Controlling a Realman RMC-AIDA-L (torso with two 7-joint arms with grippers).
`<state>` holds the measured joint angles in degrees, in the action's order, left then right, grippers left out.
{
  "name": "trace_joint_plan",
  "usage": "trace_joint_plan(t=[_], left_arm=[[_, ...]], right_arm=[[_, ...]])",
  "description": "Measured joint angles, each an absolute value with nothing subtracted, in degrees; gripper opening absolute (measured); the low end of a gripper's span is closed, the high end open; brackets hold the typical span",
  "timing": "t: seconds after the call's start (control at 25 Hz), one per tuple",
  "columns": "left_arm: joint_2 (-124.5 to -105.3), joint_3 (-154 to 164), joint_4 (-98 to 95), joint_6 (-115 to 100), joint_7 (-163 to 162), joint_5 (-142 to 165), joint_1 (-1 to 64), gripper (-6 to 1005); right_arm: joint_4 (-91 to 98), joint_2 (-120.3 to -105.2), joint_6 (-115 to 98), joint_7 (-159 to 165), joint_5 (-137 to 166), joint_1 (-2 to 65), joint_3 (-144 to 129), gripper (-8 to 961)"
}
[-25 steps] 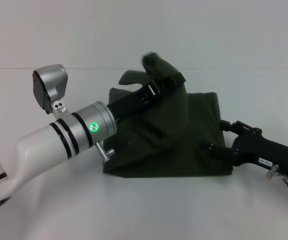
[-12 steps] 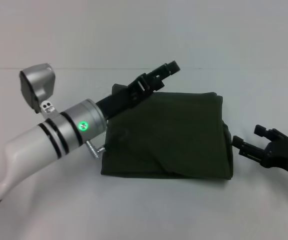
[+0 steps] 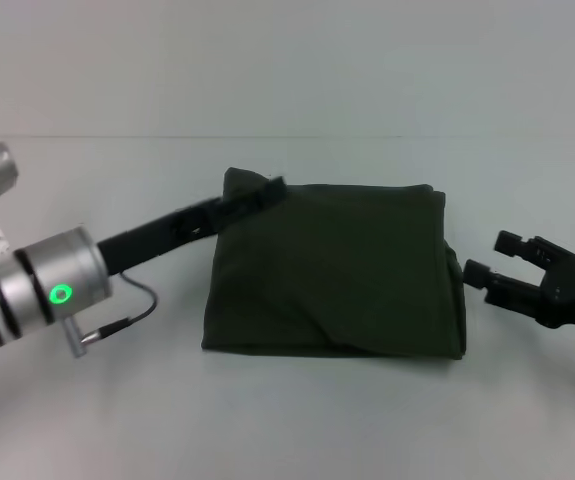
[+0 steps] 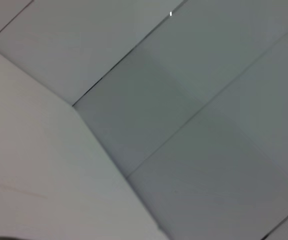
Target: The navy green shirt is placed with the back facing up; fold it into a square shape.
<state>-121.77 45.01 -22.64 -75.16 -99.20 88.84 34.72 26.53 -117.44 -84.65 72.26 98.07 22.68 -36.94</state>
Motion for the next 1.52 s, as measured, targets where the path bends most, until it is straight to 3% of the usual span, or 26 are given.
trace_joint_plan(t=[0.08,0.24,0.48,0.88,1.52], left_arm=[[-119.85,48.44,-24.61,-74.88,-97.56,88.87,31.41,932],[-118.29,48.8,-24.44,-75.25,-99.02,89.81,29.58,929],[-117.8,48.67,-24.7,-77.05,-102.46,93.83,28.87,919],[-117.22,48.4,-24.84,-75.46,-108.33,100.29,30.46,903],[-116.01,48.84,-28.36,-74.37,-125.08,114.86,32.84,876]], right_arm=[[28.62,-118.34,-85.64,70.72,99.38,23.08,-37.97,927],[29.42,-119.61,-85.47,66.86,101.5,24.73,-41.47,927],[24.75,-119.96,-77.36,61.16,101.92,28.03,-47.13,927],[22.77,-119.97,-61.9,60.96,101.51,27.89,-48.49,927],[23.56,-119.78,-82.66,51.28,101.24,22.45,-34.54,927]])
